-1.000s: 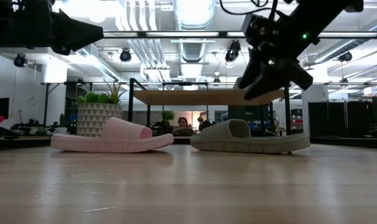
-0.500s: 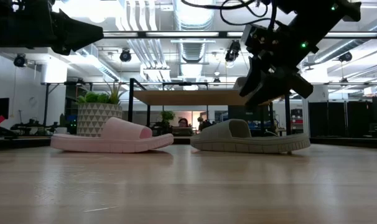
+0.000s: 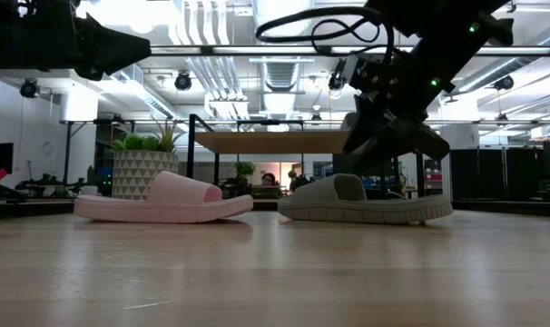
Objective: Pick and place slides into the shelf
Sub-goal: Put the gray slide on the shelf
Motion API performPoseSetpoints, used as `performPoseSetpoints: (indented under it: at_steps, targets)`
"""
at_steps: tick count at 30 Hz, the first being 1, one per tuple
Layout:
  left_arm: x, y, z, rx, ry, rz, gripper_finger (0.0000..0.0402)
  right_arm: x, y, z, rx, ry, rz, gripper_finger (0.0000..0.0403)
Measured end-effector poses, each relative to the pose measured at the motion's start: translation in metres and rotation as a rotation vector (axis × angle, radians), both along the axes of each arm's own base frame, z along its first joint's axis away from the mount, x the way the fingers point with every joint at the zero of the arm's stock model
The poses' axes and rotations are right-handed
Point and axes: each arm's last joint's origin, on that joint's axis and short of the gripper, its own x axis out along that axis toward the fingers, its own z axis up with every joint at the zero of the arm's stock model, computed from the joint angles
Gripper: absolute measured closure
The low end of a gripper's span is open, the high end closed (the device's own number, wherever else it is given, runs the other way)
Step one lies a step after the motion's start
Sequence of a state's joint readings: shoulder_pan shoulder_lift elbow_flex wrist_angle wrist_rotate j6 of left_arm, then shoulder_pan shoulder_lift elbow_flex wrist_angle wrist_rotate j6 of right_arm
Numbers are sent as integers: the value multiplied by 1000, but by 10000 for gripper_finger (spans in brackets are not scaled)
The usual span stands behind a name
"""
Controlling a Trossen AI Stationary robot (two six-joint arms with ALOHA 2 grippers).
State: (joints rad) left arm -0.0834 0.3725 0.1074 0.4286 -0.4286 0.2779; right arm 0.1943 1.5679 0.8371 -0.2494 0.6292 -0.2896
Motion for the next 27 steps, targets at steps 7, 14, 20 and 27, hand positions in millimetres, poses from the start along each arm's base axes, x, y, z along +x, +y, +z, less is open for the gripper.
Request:
performPoseSetpoints:
  at_steps: [7, 14, 20, 27]
  targets:
    - [0, 0, 0, 0, 0, -1, 194, 4, -8, -8, -8, 26, -26, 191]
    - [0, 0, 0, 0, 2, 0, 194, 12, -9, -20, -50, 52, 20, 191]
    - [0, 0, 0, 1, 3, 0, 194, 16, -11, -28, -142, 73, -2, 191]
    - [0, 0, 0, 0, 3, 0, 194, 16, -12, -26, -158, 68, -13, 191]
